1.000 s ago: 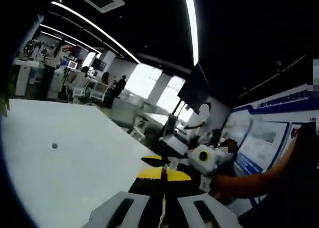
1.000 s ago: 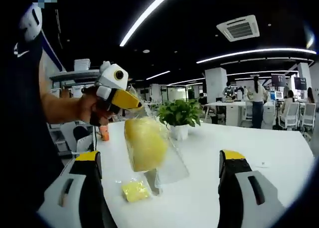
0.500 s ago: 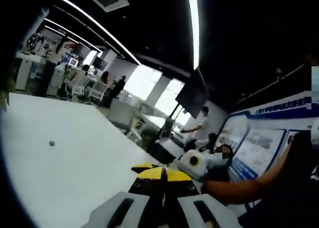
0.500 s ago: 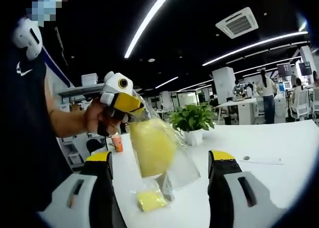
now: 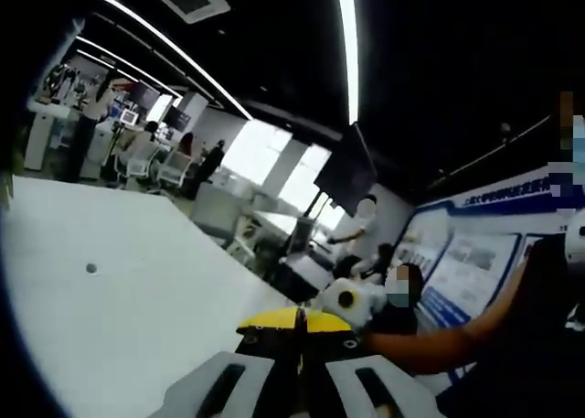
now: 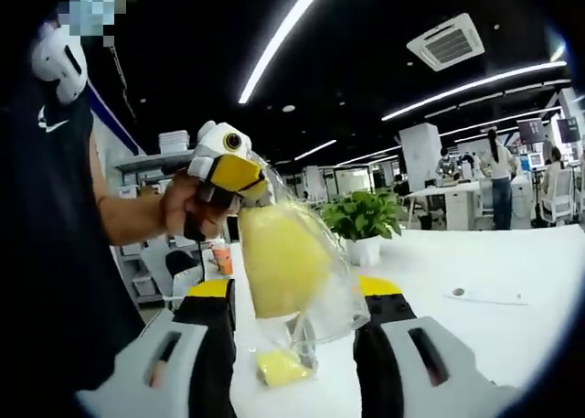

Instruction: Compare the silicone blocks by pressing each to a similar depth, holding the contact briefly, and releasing to observe deformation and rebound differences across the visible hardness samples.

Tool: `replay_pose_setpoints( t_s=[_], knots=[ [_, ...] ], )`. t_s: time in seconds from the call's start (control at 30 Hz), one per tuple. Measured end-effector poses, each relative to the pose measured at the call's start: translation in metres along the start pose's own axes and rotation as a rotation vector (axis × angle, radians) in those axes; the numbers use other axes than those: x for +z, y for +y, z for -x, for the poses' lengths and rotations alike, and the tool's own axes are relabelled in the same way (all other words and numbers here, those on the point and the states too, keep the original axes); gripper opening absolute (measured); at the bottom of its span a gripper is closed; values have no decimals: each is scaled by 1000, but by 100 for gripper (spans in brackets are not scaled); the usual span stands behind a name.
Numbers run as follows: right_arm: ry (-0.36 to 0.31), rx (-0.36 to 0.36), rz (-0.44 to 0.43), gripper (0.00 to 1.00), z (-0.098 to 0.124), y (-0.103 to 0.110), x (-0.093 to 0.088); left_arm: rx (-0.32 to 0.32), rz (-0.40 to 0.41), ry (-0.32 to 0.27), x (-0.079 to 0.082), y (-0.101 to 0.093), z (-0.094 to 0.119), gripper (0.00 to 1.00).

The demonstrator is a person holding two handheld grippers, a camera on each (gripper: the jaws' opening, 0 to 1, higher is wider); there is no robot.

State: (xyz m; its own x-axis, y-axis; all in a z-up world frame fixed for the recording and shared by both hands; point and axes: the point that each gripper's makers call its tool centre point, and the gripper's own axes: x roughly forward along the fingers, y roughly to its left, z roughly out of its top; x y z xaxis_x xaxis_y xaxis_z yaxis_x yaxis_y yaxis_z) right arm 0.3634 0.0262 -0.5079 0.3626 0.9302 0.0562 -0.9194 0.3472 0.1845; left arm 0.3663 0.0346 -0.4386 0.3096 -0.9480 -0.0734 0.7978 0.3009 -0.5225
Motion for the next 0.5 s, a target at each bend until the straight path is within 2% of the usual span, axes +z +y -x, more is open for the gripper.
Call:
replay_pose_setpoints(
  t_s=[0.33,0.5],
  knots=[
    [-29,12,3,40,3,2,13,-3,13,-5,2,-1,-3,0],
    [-24,40,-4,30,5,8,14,-14,28,-12,3,-5,-1,0]
  ],
)
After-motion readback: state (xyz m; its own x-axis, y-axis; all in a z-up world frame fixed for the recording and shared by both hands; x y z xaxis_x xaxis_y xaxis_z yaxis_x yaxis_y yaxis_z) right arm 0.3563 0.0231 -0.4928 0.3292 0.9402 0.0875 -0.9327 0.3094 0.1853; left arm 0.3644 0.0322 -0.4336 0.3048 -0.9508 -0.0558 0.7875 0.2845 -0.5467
